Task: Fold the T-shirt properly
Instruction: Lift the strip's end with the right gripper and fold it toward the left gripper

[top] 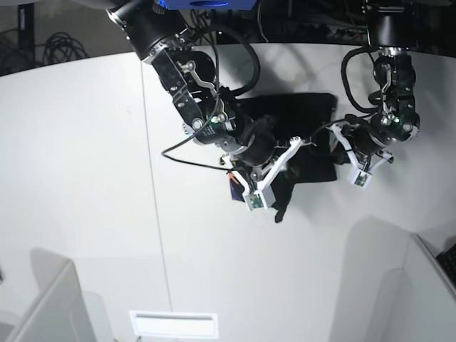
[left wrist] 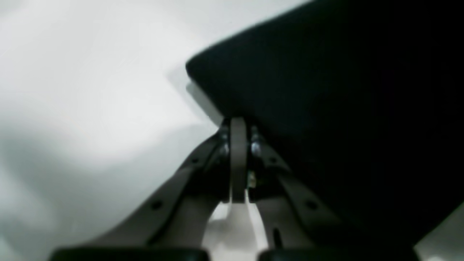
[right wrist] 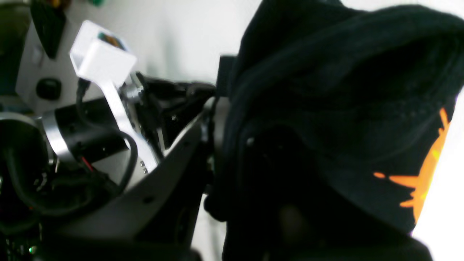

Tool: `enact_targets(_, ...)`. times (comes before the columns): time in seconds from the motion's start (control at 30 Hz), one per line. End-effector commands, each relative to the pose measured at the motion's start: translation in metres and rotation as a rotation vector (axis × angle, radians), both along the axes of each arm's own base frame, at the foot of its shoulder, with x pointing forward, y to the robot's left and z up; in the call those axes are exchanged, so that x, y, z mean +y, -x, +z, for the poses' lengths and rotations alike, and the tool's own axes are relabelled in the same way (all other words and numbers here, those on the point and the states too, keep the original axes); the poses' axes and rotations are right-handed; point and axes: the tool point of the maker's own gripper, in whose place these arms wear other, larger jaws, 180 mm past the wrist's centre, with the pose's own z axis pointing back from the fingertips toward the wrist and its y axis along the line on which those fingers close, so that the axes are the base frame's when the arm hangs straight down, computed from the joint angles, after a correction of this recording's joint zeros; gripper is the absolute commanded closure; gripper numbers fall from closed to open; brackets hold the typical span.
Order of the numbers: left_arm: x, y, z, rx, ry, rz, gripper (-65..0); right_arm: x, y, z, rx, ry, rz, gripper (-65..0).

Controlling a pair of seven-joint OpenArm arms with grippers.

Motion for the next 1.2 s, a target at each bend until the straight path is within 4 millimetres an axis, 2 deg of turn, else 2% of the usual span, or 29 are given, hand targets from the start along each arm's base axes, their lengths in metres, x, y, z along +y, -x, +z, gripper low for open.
enact_targets(0.0,0.02,-0.005,0.014,-0.041,-0.026,0.037,0.0,0.011,-0.002,0.019,-0.031,-0.056,0.02,0.0)
enact_targets(0.2,0.067,0.012,0.023,-0.052,-0.065,0.147,0.0,0.016,0.001,0.02,-0.017,-0.074,0.037,0.0)
enact_targets(0.33,0.09,0.028,0.022,-0.035,-0.097,0.193,0.0,0.02,0.005,0.024,0.004,-0.109,0.055,0.0)
enact_targets(0.53,0.101,0.041,0.018,-0.012,-0.114,0.212,0.0,0.021,0.004,0.025,0.004,-0.113,0.056,0.0)
enact_targets(0.63,0.107,0.047,0.017,-0.001,-0.124,0.221,0.0,0.03,0.008,0.007,0.031,-0.075,0.084,0.0)
enact_targets(0.73,0.108,0.054,0.013,0.015,-0.129,0.219,0.0,0.038,0.011,-0.001,0.014,-0.064,0.091,0.0)
enact_targets(0.93,0.133,0.07,0.016,0.022,-0.147,0.295,0.0,0.039,0.005,-0.006,-0.012,-0.066,0.067,0.0)
enact_targets(1.17,0.159,0.083,0.025,0.012,-0.169,0.367,0.0,0.036,-0.006,-0.024,-0.021,-0.045,0.019,0.0)
